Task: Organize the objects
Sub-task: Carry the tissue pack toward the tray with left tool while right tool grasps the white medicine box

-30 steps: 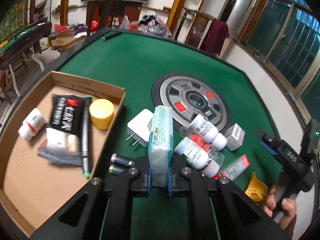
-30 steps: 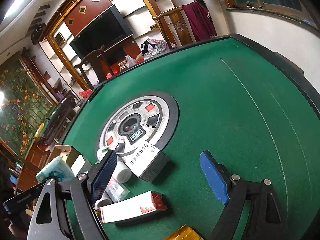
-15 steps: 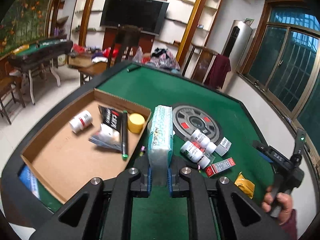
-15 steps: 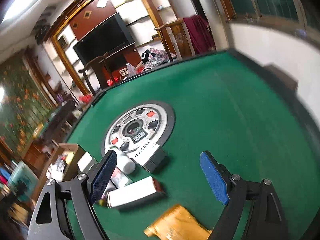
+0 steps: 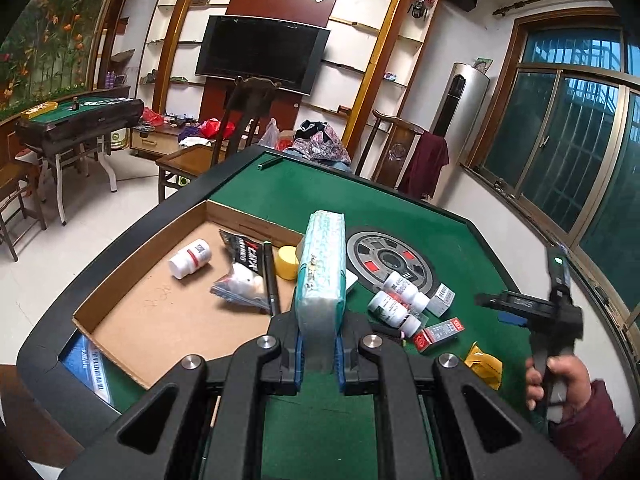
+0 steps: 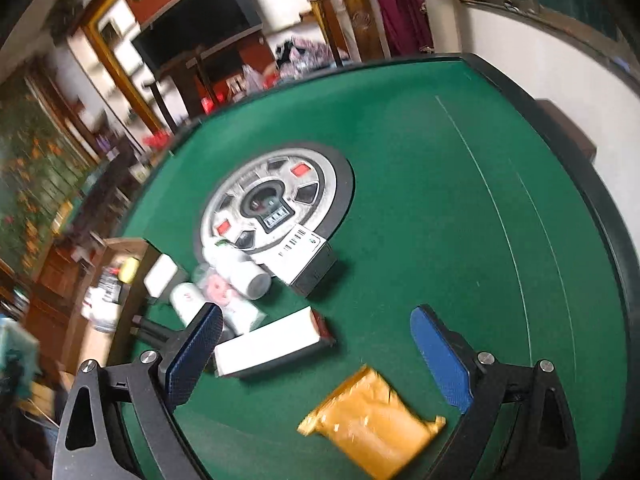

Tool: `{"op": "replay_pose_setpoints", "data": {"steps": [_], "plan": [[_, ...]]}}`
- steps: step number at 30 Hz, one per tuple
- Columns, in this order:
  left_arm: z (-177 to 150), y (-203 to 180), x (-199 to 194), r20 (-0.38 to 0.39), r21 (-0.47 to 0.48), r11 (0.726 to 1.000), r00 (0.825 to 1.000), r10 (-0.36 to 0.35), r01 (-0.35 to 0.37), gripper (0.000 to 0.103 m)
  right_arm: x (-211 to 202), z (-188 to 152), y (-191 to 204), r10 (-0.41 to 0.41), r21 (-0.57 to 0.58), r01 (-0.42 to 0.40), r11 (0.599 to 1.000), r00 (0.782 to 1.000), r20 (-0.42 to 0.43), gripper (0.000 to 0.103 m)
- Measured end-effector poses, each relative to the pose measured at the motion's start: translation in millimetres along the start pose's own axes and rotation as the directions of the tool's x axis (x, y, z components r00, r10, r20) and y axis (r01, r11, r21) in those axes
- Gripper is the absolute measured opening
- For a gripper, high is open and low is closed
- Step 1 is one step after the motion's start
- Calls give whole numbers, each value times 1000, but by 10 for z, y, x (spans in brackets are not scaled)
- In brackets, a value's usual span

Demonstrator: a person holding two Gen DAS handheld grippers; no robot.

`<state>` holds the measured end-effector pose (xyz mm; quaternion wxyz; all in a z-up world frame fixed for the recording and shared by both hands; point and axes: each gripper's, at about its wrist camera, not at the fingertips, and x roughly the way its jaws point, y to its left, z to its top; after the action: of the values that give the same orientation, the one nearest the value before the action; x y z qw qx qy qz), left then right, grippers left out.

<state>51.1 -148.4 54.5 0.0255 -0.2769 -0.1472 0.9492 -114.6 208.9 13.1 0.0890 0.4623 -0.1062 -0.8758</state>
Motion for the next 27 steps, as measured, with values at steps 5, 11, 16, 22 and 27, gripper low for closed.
{"op": "replay_pose_setpoints", "data": {"steps": [5,11,16,22,27], "plan": [[-28,167,35,-6,-21,1000,1000,8,-8,11,383,237,123,-100,-24,99,995,993,-61,97],[-50,310,160,-26,-48,999,999,20,-21,11,637,428,43,-28,152,49,987,990,-135,97],[-72,338,241,-42,-48,998,999,25,-27,11,878,460,191,-49,165,82,983,979,-199,83],[-110,380,215,-45,-54,998,998,37,-39,11,1081,442,257,-53,166,93,982,971,-234,36],[-102,466,207,-46,-68,996,997,57,-60,11,909,423,152,-14,197,47,979,986,-166,36]]}}
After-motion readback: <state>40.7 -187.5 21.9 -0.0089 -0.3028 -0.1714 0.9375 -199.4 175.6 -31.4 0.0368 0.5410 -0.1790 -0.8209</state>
